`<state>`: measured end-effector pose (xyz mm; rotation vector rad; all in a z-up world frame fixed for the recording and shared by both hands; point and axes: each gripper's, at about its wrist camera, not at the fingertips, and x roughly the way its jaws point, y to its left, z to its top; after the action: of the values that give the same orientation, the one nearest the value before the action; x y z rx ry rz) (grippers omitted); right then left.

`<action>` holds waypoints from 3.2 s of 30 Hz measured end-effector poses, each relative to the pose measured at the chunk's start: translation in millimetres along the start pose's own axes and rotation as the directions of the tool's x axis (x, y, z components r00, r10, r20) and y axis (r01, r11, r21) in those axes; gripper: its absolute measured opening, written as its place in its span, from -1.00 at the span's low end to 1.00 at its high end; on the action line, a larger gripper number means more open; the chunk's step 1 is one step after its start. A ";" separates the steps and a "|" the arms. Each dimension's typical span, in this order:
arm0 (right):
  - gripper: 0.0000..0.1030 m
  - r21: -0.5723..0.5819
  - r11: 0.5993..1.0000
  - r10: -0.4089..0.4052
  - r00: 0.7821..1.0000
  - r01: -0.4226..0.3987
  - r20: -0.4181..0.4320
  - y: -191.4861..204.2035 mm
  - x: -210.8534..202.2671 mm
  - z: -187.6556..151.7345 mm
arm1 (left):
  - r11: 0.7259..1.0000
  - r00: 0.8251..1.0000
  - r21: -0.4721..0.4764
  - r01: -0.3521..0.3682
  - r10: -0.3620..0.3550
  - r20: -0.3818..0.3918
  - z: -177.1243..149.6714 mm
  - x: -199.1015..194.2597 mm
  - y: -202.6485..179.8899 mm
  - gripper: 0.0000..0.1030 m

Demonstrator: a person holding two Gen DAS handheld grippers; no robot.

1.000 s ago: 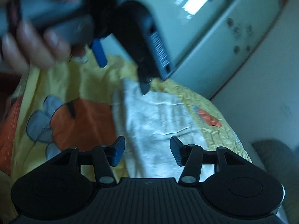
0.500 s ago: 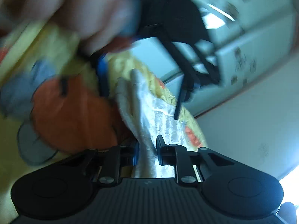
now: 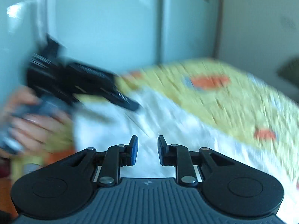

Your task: Fold towel

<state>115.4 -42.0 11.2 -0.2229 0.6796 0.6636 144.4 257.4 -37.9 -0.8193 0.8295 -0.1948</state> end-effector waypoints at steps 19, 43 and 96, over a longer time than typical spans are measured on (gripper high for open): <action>-0.19 0.302 0.945 0.013 0.937 -0.126 0.349 -55.0 -65.9 5.9 | 0.851 0.935 0.492 -0.186 -0.001 0.356 -111.3 -59.6 -193.7 -0.78; -0.15 0.681 0.732 -0.394 0.833 0.030 0.388 -203.6 -233.9 -169.5 | 0.735 0.988 0.665 0.131 -0.154 -0.024 -257.2 78.3 -347.4 -0.64; 0.13 0.747 0.570 -0.585 0.807 0.341 0.079 -150.9 -273.1 -230.1 | 0.356 0.999 0.934 0.029 -0.027 -0.021 -260.4 13.1 -192.1 0.54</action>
<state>-65.4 -384.9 8.7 0.4208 0.4786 -0.1294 -5.6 -28.4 -11.5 0.3031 0.5468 -0.6455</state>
